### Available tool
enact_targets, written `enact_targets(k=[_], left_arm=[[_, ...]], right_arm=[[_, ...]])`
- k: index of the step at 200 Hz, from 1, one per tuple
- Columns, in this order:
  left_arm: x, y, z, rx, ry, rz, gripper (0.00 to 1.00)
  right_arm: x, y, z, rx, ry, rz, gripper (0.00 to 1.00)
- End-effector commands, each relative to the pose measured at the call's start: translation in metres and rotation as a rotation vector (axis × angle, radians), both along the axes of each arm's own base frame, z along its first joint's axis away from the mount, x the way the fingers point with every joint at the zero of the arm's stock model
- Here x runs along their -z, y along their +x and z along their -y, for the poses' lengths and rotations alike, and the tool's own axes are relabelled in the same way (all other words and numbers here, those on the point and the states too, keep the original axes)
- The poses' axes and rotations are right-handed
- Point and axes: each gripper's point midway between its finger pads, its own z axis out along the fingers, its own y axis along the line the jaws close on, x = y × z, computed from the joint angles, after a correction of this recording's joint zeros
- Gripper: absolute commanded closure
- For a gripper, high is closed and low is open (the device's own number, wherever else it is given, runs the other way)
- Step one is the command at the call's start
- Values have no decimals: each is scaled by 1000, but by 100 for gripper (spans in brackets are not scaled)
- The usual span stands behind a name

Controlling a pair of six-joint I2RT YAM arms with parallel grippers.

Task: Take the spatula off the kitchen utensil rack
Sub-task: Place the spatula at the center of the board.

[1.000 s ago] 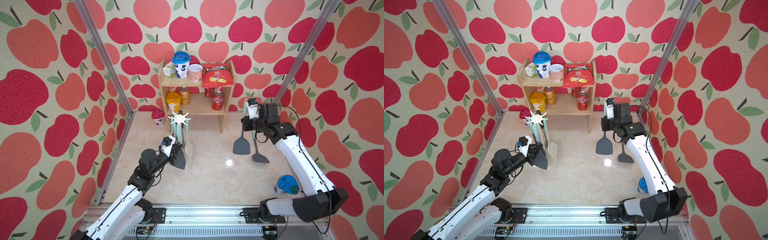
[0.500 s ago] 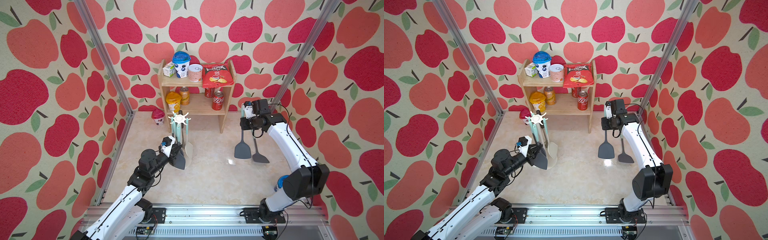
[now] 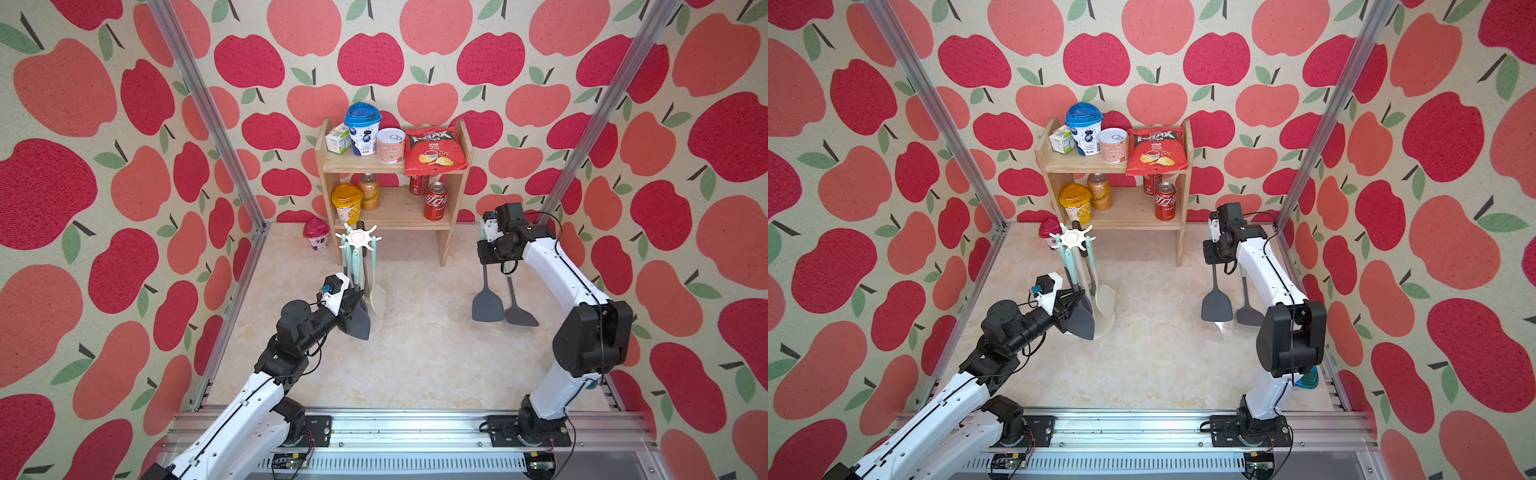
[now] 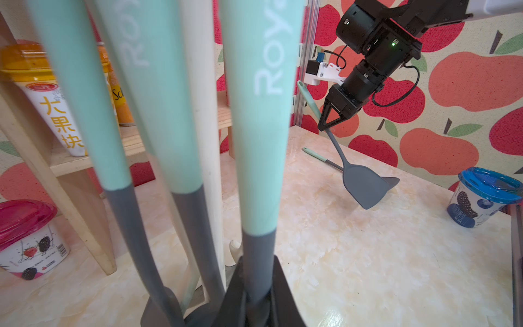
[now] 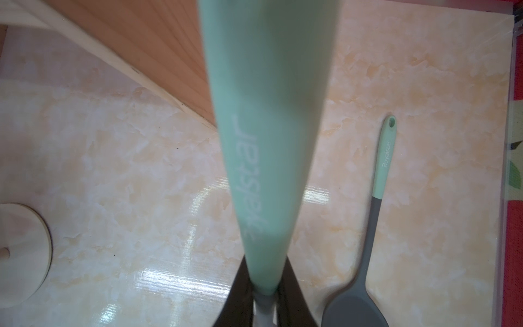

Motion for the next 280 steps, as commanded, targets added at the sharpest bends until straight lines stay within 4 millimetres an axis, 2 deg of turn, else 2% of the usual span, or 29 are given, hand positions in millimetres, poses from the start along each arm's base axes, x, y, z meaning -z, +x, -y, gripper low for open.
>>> enact_targets(k=[1,154,201,230,246,280], left_arm=[[44,-1,-3,-16,51,-132,100],[48,-4,2,15,35,-159,100],[47,-3,4,22,36,-160,100],[46,-3,4,25,29,-157,100],[47,-3,5,27,29,-161,100],[47,-4,4,24,29,-159,100]], right_arm=[[10,8,3,-9,-10,-8,100],[51,32,5,-9,85,-63,100],[78,43,5,-7,100,-100,100],[100,42,1,1,142,-128,100],[110,41,5,9,125,-140,100],[122,40,11,21,105,-166,100]])
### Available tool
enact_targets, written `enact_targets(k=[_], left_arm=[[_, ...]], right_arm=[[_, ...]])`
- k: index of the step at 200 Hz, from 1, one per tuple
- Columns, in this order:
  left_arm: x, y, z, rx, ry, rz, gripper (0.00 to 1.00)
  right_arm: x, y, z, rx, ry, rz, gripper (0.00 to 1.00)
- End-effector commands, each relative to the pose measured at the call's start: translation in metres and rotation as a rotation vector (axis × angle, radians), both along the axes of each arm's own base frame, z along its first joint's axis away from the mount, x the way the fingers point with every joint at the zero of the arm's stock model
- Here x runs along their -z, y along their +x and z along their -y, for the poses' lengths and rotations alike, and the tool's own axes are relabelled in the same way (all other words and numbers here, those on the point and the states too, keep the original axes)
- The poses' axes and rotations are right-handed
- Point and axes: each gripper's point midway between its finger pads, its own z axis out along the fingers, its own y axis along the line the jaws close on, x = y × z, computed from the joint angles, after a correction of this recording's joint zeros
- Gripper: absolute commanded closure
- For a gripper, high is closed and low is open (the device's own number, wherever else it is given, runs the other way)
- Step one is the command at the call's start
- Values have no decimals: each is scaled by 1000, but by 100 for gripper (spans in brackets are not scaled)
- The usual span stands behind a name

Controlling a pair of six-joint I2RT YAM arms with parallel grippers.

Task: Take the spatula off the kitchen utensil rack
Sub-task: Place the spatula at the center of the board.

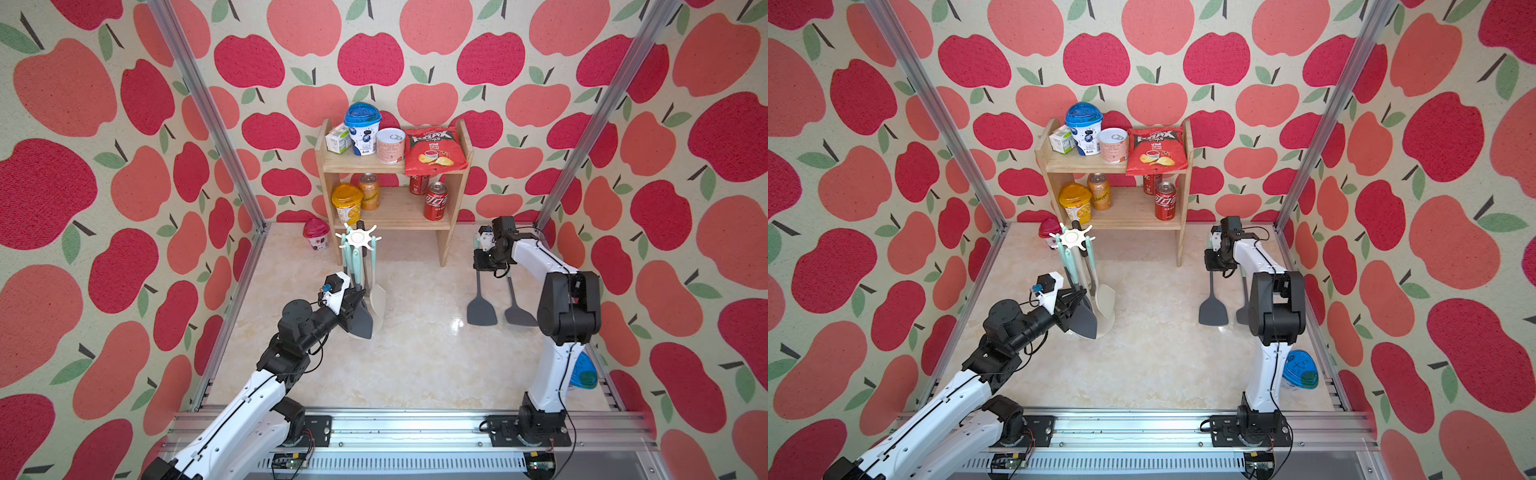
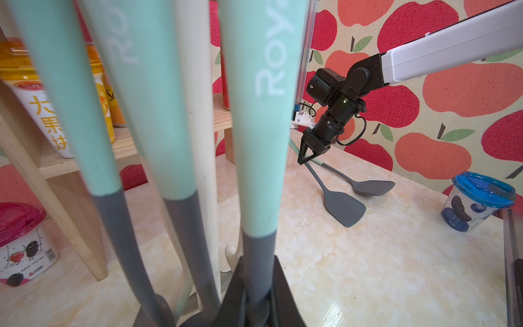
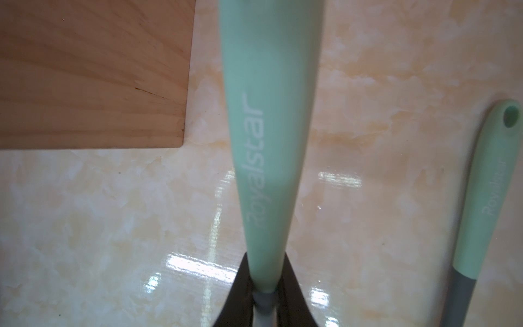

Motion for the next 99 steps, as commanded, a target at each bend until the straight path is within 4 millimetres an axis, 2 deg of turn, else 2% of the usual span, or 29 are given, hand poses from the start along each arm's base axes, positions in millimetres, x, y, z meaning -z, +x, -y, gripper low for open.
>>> enact_targets(k=[1,73,99], left_arm=[[46,-6,0,14,50,-153,100],[47,-7,1,19,45,-159,100],[46,-8,2,23,45,-158,100]], right_arm=[[17,-3,4,7,-6,-34,100],[38,-20,13,32,-25,-96,100],[45,-26,23,45,-58,-118,100]])
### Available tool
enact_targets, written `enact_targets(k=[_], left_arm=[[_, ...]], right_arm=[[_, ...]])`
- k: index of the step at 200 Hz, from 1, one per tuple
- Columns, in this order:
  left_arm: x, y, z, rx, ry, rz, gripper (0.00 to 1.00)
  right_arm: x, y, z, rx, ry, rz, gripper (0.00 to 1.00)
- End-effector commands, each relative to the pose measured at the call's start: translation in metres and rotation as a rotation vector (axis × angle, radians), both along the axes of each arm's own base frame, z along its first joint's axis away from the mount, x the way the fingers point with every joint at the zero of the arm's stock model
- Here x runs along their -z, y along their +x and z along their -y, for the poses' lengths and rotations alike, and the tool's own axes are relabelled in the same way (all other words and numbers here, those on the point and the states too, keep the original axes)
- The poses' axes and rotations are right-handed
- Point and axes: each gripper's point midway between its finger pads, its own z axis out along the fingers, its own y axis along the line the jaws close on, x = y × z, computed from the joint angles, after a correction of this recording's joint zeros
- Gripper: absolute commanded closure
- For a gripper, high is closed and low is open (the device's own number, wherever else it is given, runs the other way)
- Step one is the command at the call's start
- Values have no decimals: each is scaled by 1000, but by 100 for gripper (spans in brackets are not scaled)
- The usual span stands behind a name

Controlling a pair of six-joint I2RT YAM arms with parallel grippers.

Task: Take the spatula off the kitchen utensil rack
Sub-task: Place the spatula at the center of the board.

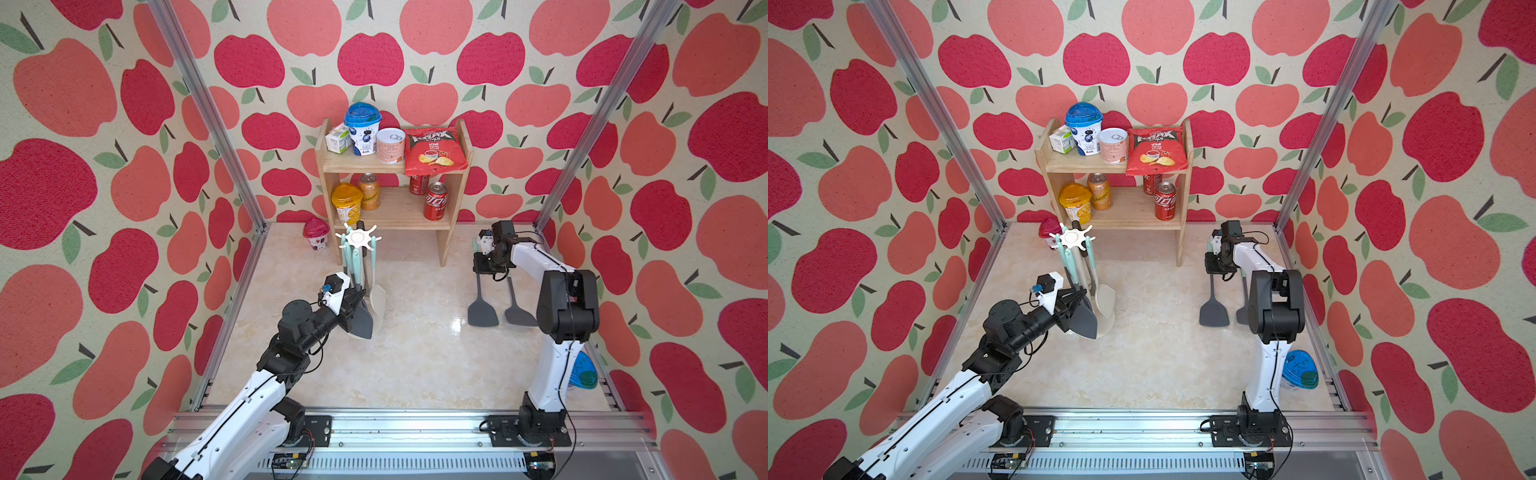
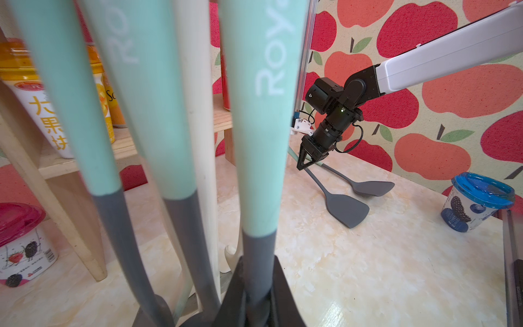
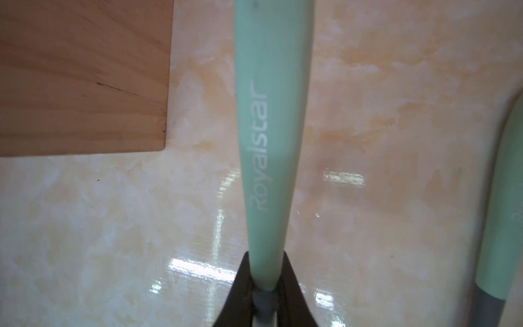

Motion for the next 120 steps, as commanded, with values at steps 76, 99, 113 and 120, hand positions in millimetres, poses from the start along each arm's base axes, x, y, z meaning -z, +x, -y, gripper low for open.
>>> enact_targets(k=[76,99,113,120], left_arm=[[46,-9,1,19,50,-157,100],[47,-8,1,19,50,-158,100],[47,-9,1,22,50,-160,100],[47,-9,1,21,51,-159,100]], right_arm=[[29,-26,32,68,-43,-120,100],[31,-25,34,73,-48,-124,100],[33,-26,36,76,-58,-130,100],[34,-26,38,80,-65,-133,100]])
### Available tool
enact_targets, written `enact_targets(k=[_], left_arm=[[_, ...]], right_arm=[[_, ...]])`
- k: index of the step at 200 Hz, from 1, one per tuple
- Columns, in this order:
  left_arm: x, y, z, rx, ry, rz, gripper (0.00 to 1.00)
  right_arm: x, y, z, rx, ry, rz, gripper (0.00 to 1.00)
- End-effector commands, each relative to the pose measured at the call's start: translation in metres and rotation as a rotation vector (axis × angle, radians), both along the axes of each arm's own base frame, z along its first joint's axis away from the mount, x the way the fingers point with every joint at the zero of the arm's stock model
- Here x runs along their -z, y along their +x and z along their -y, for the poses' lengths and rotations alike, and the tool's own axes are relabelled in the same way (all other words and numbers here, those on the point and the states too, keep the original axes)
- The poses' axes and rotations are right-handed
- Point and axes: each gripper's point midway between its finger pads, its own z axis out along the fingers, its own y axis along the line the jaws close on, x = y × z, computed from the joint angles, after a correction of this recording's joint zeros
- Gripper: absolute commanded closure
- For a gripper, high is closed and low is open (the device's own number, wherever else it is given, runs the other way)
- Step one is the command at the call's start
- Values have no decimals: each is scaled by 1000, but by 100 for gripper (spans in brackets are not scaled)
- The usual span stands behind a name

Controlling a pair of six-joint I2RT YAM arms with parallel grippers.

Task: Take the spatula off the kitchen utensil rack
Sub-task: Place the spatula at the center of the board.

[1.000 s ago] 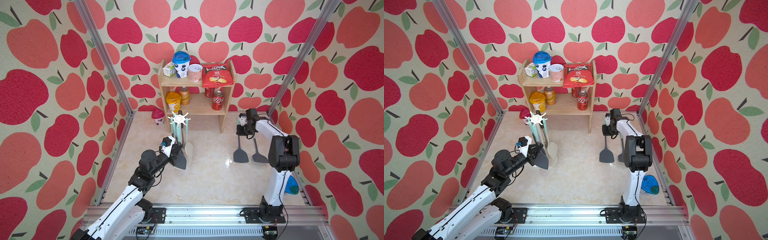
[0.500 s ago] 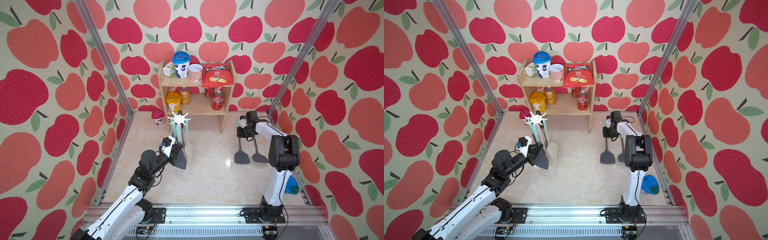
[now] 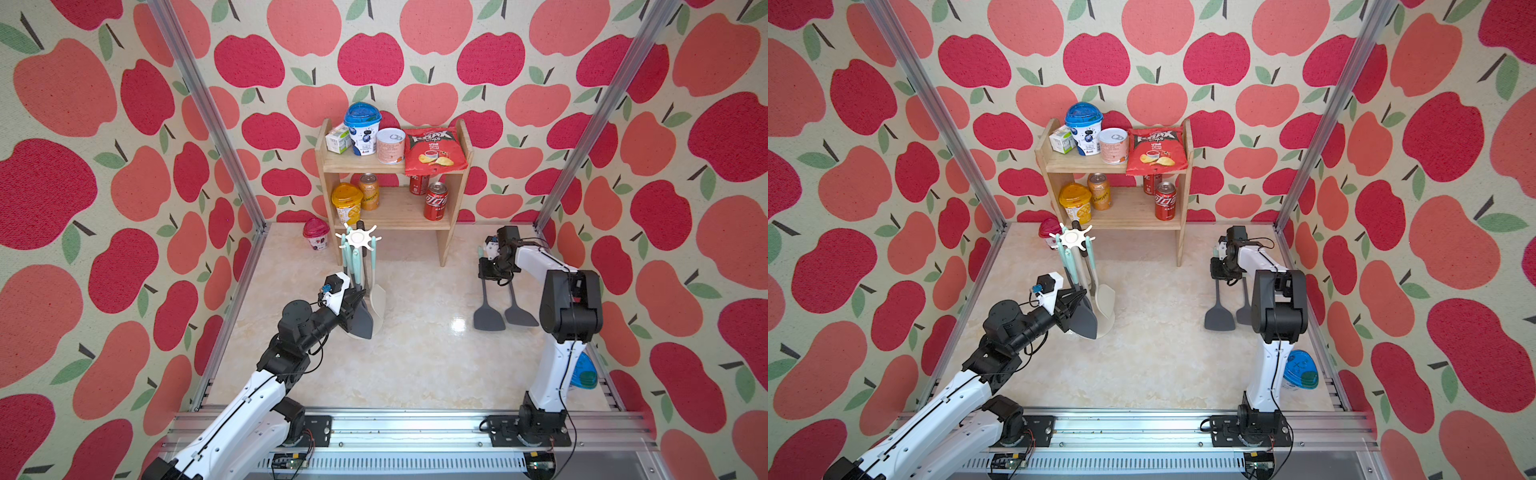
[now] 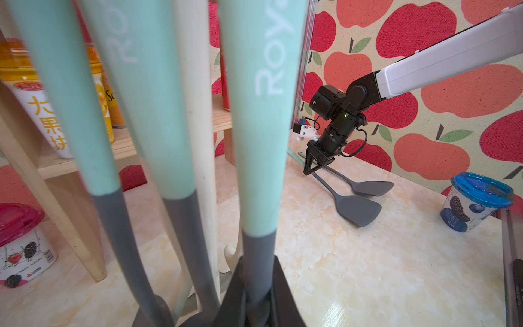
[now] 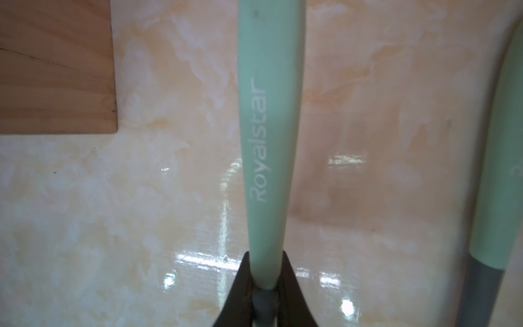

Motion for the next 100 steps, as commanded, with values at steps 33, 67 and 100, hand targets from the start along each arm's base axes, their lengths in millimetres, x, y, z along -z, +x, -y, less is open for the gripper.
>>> enact_targets(k=[33,67,100], left_arm=[[47,-9,-1,13,52,-157,100],[46,-9,-1,13,51,-155,100],[46,-9,0,13,51,-156,100]], right_arm=[[22,-16,27,54,-45,-91,98],[25,-17,26,56,-35,-101,95],[30,-17,23,55,-19,-119,92]])
